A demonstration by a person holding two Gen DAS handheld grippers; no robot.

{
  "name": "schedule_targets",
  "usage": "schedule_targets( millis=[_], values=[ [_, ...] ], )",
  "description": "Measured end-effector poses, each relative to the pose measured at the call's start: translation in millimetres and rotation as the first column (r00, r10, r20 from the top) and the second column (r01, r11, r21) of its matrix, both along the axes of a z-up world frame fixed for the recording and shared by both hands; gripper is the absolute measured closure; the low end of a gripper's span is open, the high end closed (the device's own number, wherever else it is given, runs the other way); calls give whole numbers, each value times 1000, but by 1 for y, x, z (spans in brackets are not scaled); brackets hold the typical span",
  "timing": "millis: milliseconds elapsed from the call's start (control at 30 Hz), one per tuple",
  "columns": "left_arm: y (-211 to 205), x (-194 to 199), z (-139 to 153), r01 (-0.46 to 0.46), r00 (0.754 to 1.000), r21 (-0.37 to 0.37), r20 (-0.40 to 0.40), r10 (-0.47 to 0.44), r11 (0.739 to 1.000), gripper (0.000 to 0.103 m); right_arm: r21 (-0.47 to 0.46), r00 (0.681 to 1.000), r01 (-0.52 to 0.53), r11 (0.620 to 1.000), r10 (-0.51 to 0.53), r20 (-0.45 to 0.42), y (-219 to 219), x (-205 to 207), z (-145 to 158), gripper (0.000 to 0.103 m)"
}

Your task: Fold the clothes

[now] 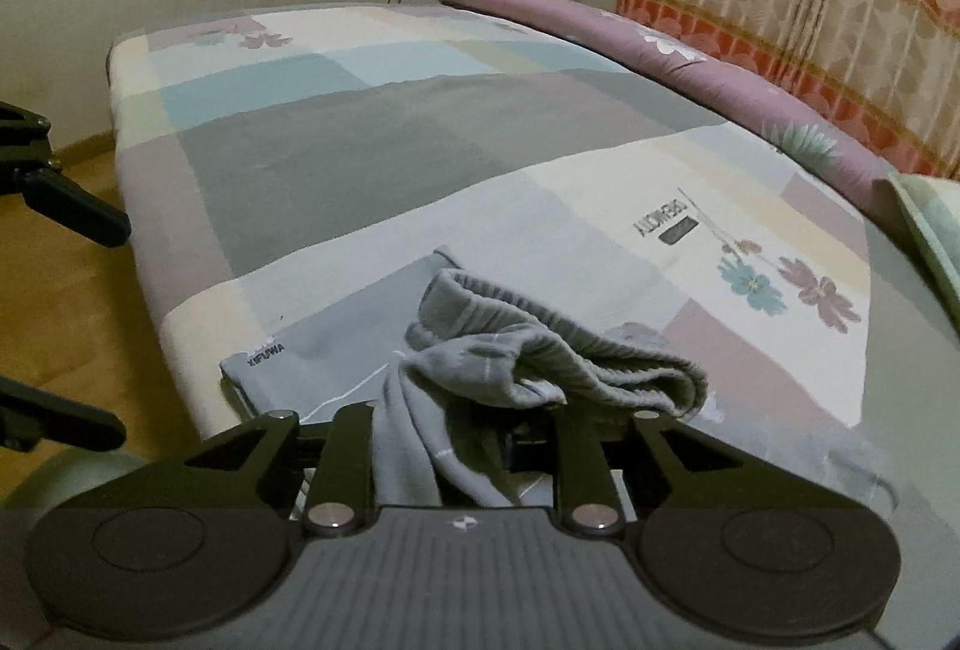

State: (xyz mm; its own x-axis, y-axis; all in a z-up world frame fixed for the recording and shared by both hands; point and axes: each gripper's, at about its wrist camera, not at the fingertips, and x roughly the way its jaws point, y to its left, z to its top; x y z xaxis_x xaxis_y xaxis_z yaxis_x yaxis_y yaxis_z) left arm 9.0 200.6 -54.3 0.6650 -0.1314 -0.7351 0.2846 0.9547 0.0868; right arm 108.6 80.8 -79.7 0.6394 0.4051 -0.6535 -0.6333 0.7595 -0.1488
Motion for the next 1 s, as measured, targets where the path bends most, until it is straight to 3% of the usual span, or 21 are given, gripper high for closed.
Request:
schedule_targets(
  millis=[100,267,433,600,733,800,833,933,1000],
  values=[
    [1,1,0,-6,1000,-4,-1,6,1000,14,5,1000,3,1000,-3,14,1,-3,-4,76],
    [3,1,0,-13,1000,-4,0,13,1000,14,-18,994,-18,1000,20,111,9,-14,2,77],
    [7,0,0,-26,1000,-3,-5,26,1000,14,-169,969,-103,980,137,207,26,-27,-5,77],
    [10,1,-3,-31,999,-6,-16,31,999,14,-249,963,-153,956,201,180,32,-36,-23,72],
    [13,3,-1,-27,1000,-34,-8,27,999,14,-181,971,-155,971,183,154,18,-38,-10,65],
    [14,5,1,-22,1000,-57,1,22,998,14,-127,977,-144,981,162,141,5,-40,0,52],
    [15,6,3,-18,1000,-81,8,18,997,14,-96,980,-138,986,150,134,-3,-42,5,51],
    [20,16,6,-4,1000,-206,16,8,978,14,-7,988,-112,994,112,107,-29,-49,18,50],
    [26,30,4,-24,1000,-329,-16,19,944,14,35,992,-81,996,78,94,-44,-52,23,50]
  ],
)
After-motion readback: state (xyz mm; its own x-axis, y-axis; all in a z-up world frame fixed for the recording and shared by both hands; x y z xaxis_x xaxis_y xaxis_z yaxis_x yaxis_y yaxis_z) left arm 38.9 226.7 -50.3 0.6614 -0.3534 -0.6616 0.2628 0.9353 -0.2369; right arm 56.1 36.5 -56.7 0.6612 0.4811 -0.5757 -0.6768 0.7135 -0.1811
